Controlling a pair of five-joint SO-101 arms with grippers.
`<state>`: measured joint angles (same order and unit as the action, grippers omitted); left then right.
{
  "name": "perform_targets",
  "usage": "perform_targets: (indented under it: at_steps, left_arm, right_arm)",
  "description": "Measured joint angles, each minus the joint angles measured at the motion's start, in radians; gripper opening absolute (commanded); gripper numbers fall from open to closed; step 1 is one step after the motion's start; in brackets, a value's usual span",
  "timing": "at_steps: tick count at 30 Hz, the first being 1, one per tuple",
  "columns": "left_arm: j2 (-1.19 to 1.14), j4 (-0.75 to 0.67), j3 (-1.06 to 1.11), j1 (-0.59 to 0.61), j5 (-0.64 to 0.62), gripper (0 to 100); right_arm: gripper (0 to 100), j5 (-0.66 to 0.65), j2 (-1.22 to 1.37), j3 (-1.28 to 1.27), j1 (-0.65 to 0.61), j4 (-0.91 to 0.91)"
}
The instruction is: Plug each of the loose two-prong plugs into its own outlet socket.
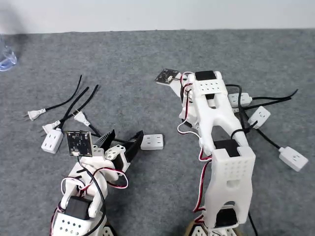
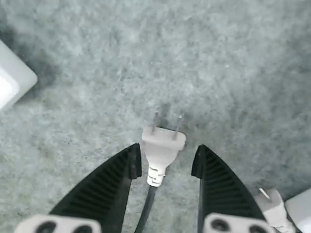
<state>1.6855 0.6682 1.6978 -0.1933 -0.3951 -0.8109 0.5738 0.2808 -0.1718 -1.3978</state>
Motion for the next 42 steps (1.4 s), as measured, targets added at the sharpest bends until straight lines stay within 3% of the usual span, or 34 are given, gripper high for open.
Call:
perform_targets:
  at_steps: [21,27,38,42]
  left_arm:
    - [0.0,0.0,0.0,0.0,0.0,29]
    - [0.0,0.0,0.0,0.0,0.0,29]
    - [0.0,0.0,0.0,0.0,0.0,29]
    - [0.0,0.0,0.0,0.0,0.0,29]
  right_arm:
    - [16.8,0.034,-0.026,-0.146,-0.017,0.117]
    - [0.0,0.034,-0.026,-0.146,-0.017,0.129]
    - [0.8,-0.04,-0.026,-0.146,-0.017,0.13]
    - [0.8,-0.069,-0.077,-0.146,-0.048,0.043]
